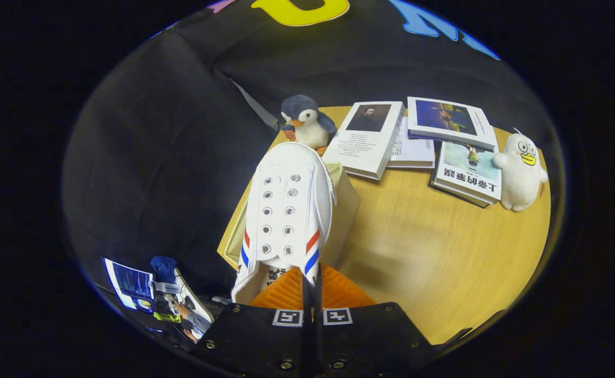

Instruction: Open the storage box then place both shoes into the box .Put the left shoe in first, then the right shoe, with the right side of both shoes facing outward in a uniform manner.

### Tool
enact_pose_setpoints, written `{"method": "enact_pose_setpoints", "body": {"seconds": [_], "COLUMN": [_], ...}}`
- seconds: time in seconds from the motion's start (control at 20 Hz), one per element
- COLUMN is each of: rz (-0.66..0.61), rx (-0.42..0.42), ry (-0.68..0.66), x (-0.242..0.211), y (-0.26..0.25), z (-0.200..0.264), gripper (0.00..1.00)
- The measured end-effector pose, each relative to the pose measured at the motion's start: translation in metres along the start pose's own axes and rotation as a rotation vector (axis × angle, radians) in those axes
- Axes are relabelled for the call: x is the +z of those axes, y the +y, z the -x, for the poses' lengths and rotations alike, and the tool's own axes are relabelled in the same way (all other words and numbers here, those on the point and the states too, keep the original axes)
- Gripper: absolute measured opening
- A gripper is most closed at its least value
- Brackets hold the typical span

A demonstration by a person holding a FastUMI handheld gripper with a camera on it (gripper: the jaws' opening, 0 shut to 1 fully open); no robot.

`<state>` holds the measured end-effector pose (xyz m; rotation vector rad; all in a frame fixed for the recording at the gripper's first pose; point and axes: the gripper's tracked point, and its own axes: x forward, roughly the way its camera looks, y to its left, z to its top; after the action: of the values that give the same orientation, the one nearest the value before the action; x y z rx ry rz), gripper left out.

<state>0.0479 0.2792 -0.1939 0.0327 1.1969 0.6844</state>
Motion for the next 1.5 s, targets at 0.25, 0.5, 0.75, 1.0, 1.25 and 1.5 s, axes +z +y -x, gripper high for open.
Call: {"method": "enact_pose_setpoints", "body": {"seconds": [0.25,0.5,0.75,1.0,1.25,1.5], "rz": [0.030,0.050,0.078,0.088,0.076,0.162], "rx": [0.002,-0.019,-0.061,-0.097,-0.029,-0.027], "ry": [0.039,0.080,0.113,0.146,0.132,0.051], "x": [0.009,0.017,0.022,0.020,0.027,0.045], "y": [0.022,0.030,0.038,0.045,0.065,0.065], "z": [-0.026,-0.051,-0.079,-0.102,-0.117,-0.089], "gripper": [0.00,0.00,0.00,0.00,0.21,0.96]}}
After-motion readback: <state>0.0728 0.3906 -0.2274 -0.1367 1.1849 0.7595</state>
